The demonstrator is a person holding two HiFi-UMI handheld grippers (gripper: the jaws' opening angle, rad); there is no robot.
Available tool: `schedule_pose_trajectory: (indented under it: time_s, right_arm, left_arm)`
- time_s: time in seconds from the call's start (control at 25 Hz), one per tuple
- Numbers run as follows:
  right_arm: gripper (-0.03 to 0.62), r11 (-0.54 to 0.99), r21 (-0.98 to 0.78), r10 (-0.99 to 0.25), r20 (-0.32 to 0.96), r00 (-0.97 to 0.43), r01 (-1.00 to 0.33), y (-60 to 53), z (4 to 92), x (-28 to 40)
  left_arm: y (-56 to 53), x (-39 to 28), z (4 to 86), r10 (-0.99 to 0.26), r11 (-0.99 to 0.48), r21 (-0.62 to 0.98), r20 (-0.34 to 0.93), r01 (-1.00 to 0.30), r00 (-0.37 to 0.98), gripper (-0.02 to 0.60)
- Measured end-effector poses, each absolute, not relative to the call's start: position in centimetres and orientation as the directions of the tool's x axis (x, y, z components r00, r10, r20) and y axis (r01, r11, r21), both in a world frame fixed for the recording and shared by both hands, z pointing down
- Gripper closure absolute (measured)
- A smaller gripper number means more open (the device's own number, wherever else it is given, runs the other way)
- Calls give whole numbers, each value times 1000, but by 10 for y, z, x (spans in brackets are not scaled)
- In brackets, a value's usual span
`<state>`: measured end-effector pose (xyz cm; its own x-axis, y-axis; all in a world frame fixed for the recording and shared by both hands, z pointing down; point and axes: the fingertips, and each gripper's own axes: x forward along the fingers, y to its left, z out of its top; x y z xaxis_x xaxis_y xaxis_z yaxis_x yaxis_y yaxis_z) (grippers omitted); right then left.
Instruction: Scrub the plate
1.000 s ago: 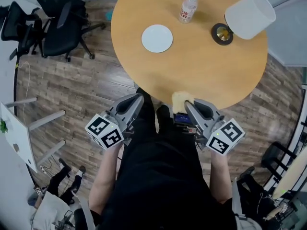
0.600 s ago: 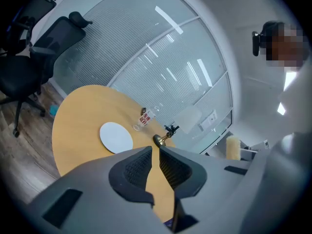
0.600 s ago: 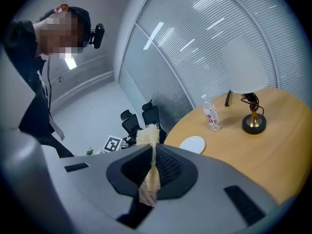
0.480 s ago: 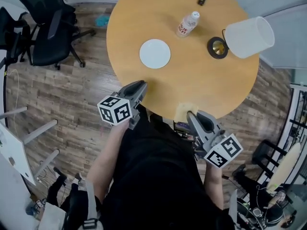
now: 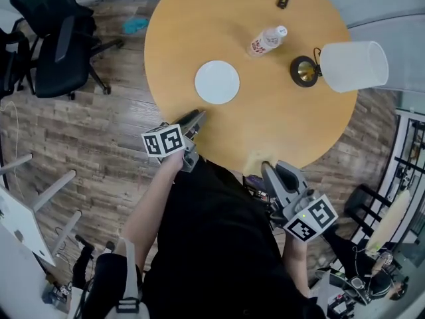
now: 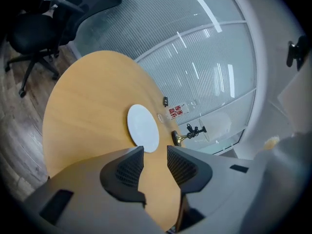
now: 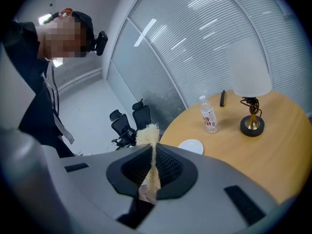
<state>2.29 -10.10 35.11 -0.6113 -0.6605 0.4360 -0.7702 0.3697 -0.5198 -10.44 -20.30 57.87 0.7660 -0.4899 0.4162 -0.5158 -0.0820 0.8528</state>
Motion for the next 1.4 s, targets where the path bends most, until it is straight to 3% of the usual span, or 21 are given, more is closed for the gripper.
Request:
schedule_pose_trajectory:
  time_s: [0.4,0.96,1.16,1.4]
  right_arm:
    - [567,290,-495,-697,477,-535,-819,-122,354,34]
    - [567,210,-479,-757,472,-452,-852,-121,345,42]
    - [566,172,-484,-773,474,-422,-858,-114,345,48]
    - [567,140,-490,-790,468,-396,-860,-106,347,61]
  left_arm:
    - [-236,-103,624,-509,150,904,418,-401,752,394]
    - [-259,-85,634,-489,248,891,455,-381,745,397]
    - [-262,-85,640,-462,259,864,504,-432,730,481]
    - [-266,-81,645,-451,266,849,529,-457,719,523]
